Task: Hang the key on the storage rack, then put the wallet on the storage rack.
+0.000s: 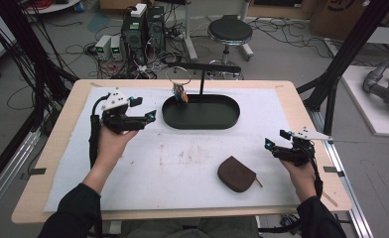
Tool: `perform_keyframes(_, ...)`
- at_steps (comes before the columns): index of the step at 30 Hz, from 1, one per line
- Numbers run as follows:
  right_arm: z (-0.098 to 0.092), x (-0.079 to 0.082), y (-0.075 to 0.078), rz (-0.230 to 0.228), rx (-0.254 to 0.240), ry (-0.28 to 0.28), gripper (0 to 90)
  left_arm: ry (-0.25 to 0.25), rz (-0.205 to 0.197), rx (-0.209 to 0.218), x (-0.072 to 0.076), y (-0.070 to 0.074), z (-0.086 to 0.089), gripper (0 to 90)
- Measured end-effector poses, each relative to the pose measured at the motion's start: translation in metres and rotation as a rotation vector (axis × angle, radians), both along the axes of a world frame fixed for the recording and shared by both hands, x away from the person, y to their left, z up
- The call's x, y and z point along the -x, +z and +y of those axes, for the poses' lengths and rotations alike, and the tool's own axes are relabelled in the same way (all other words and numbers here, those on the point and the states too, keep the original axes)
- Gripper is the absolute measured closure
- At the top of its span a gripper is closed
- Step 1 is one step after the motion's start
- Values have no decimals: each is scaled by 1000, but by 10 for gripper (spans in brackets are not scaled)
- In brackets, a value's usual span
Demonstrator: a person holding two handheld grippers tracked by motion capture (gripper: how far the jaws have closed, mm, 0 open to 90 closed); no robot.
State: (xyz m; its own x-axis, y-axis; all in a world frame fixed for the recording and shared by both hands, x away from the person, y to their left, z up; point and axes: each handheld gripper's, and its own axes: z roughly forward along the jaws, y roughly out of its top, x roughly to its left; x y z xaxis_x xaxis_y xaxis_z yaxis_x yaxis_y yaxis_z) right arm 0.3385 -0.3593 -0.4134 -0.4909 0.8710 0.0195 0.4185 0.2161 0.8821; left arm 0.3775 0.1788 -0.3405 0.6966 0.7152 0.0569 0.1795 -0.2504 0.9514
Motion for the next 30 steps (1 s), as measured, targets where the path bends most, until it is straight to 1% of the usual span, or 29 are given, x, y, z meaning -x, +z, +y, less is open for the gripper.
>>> perform_keyframes(3, 1, 0, 0, -2, 6, 0, 268, -17, -5, -1, 18, -10, 3, 273)
perform_keyframes(4, 2, 1, 0, 1, 4, 0, 268, -18, -11, -2, 30, -19, 6, 270)
perform_keyframes(6, 2, 0, -1, -3, 8, 3, 268, -20, -18, 5, 39, -28, 9, 269)
perform_keyframes(7, 3, 0, -1, -3, 9, 3, 268, -20, -18, 5, 39, -28, 9, 269)
perform_keyframes(9, 3, 0, -1, -1, 9, 3, 268, -14, -11, 15, 47, -39, 14, 268)
perform_keyframes(10, 4, 0, -1, -1, 10, 3, 268, 1, -6, 36, 53, -48, 17, 267)
perform_keyframes(11, 4, 0, -1, -1, 10, 3, 268, 1, -6, 36, 53, -48, 17, 267)
perform_keyframes(12, 4, 1, -1, -4, 9, 6, 268, 10, 1, 33, 56, -53, 20, 264)
perform_keyframes(13, 4, 1, 0, -6, 8, 5, 268, 12, 7, 29, 57, -55, 22, 263)
perform_keyframes(14, 4, 1, 0, -6, 8, 5, 268, 17, 5, 26, 58, -56, 24, 263)
perform_keyframes(17, 3, 1, 0, -6, 0, 1, 268, 29, -7, 41, 59, -55, 28, 263)
perform_keyframes(19, 2, 1, 0, -5, -2, 2, 268, 34, -17, 26, 59, -55, 29, 263)
perform_keyframes(22, 2, 1, 0, -4, -2, 2, 268, 33, -8, 32, 58, -57, 29, 263)
perform_keyframes(25, 2, 2, 1, -10, -1, 4, 268, 34, -10, 24, 58, -58, 29, 263)
perform_keyframes(26, 2, 2, 1, -9, -3, 3, 268, 33, -13, 30, 57, -58, 29, 263)
perform_keyframes(30, 2, 3, 1, -7, -6, 3, 268, 38, -13, 28, 56, -58, 31, 263)
